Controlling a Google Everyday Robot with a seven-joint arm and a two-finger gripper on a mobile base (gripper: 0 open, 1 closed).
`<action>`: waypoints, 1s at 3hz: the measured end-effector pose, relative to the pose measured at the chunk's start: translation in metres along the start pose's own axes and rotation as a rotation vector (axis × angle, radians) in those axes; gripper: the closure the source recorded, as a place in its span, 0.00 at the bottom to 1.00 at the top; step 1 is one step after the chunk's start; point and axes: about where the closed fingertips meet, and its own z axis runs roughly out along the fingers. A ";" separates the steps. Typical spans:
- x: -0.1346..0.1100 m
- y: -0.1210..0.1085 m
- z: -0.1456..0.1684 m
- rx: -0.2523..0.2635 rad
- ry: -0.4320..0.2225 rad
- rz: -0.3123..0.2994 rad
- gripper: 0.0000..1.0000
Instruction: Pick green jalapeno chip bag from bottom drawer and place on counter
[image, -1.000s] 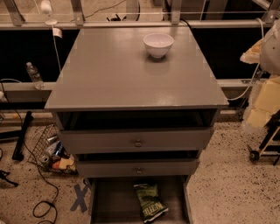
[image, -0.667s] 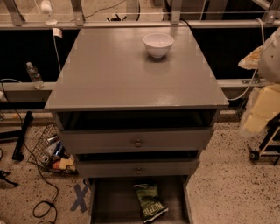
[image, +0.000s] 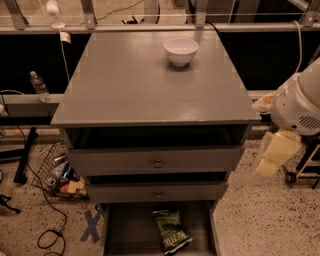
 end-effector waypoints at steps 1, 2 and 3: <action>0.011 0.012 0.046 -0.057 -0.085 0.003 0.00; 0.032 0.034 0.117 -0.125 -0.207 0.022 0.00; 0.043 0.057 0.177 -0.207 -0.260 0.049 0.00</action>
Offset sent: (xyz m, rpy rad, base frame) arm -0.0219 0.0112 -0.1823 0.3273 0.0858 0.0556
